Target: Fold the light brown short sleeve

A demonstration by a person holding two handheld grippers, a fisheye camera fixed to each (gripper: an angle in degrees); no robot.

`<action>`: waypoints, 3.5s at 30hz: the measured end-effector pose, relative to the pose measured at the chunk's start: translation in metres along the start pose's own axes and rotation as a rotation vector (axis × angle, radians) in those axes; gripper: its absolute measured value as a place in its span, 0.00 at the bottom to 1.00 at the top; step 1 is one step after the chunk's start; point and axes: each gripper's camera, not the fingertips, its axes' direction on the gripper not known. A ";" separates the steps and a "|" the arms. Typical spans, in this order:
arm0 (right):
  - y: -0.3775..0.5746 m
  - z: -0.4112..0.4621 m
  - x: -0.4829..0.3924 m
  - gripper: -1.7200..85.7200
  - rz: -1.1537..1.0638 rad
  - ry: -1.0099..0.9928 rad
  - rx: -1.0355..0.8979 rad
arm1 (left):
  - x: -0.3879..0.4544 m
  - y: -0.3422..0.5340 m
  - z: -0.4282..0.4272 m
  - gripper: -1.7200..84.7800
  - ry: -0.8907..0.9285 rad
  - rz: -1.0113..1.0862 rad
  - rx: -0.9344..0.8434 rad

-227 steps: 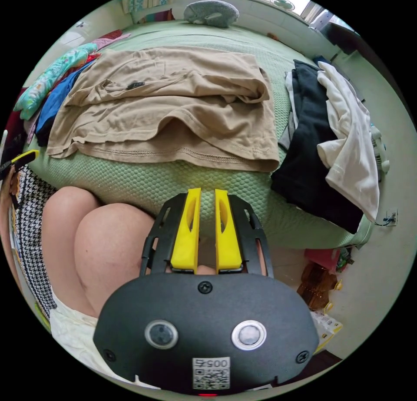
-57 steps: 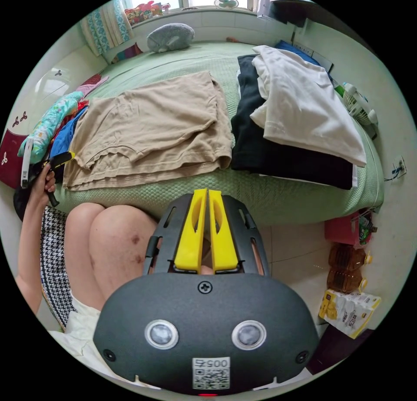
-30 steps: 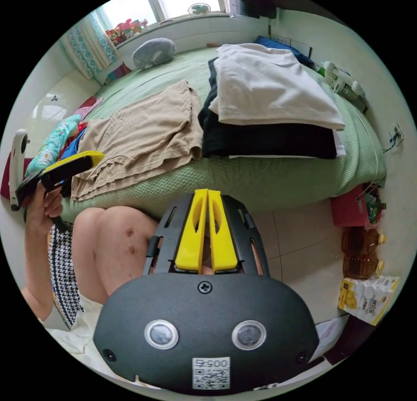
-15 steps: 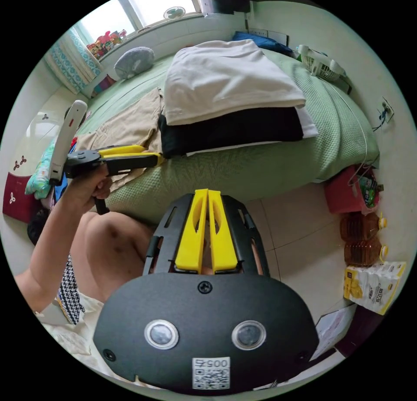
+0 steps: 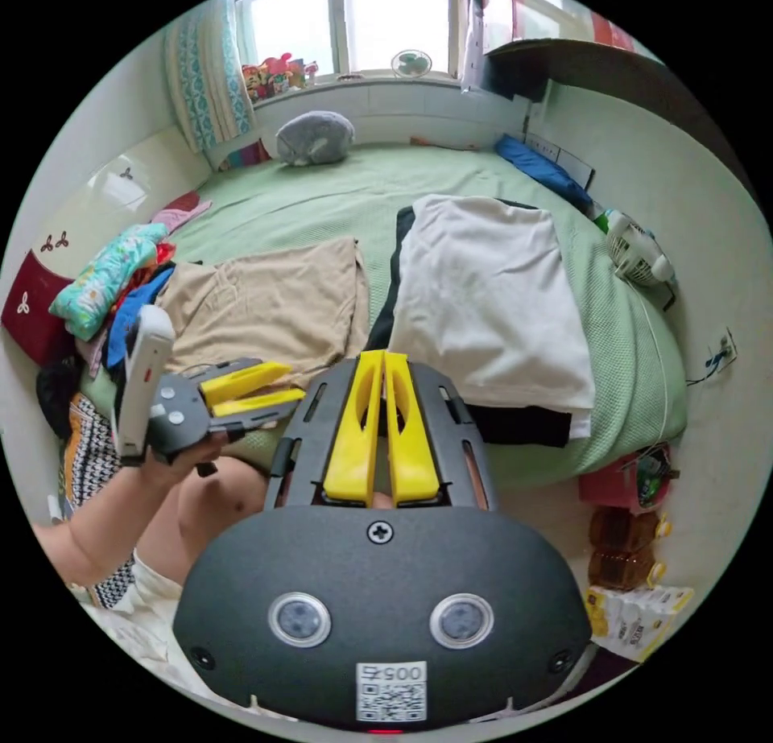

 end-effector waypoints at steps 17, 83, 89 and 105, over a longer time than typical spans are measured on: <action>-0.069 0.014 0.014 0.01 -0.062 -0.119 -0.044 | -0.004 -0.013 0.005 0.09 -0.012 -0.038 0.029; -0.369 0.306 -0.347 0.07 -0.134 -0.233 -0.477 | -0.321 0.205 -0.295 0.08 -0.034 -0.548 0.122; -0.336 0.260 -0.332 0.08 -0.289 -0.263 -0.231 | -0.357 0.212 -0.285 0.08 -0.025 -0.557 0.103; -0.144 0.302 -0.301 0.01 -0.292 0.058 -0.293 | -0.395 0.155 -0.225 0.08 -0.018 -0.368 -0.041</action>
